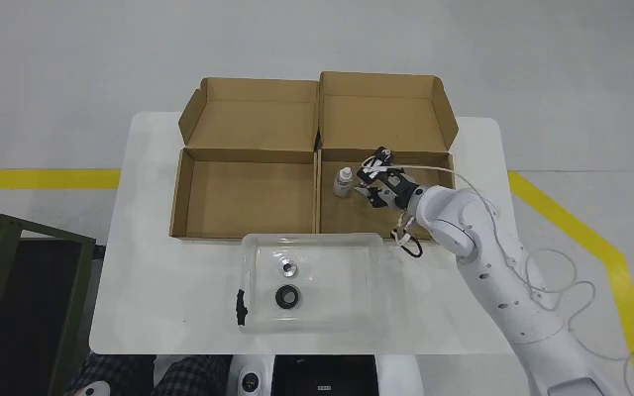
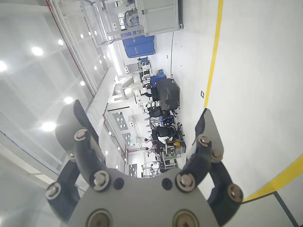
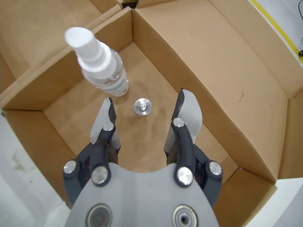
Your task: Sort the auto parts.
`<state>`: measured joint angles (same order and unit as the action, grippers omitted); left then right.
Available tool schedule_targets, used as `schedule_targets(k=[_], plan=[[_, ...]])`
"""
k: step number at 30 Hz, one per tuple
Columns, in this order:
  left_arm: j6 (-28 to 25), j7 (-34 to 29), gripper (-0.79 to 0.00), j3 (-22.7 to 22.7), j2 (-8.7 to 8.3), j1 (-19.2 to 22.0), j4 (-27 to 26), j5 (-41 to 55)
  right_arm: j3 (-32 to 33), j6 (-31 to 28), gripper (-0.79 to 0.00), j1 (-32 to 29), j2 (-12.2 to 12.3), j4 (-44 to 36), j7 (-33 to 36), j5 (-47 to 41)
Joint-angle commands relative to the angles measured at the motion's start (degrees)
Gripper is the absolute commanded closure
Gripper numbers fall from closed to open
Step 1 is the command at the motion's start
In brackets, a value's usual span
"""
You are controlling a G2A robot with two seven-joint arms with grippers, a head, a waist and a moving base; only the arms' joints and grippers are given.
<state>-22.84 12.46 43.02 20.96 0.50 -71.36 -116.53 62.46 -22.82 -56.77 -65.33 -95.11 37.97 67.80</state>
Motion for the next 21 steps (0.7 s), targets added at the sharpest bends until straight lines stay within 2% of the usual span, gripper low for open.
schedule_targets(k=[1, 11, 21], plan=[[0.0, 0.0, -0.785, 0.0, 0.0, 0.0, 0.0, 0.0, 1.55, -0.59, -0.468, -2.58, 0.45, -3.7, -0.21, 0.19], [0.0, 0.0, -0.785, 0.0, 0.0, 0.0, 0.0, 0.0, 6.33, -4.53, -0.505, -13.97, 2.06, -19.5, -1.79, 0.22], [0.0, 0.0, -0.785, 0.0, 0.0, 0.0, 0.0, 0.0, 4.83, -8.24, -0.52, -21.53, 2.63, -28.13, -5.24, 1.04]])
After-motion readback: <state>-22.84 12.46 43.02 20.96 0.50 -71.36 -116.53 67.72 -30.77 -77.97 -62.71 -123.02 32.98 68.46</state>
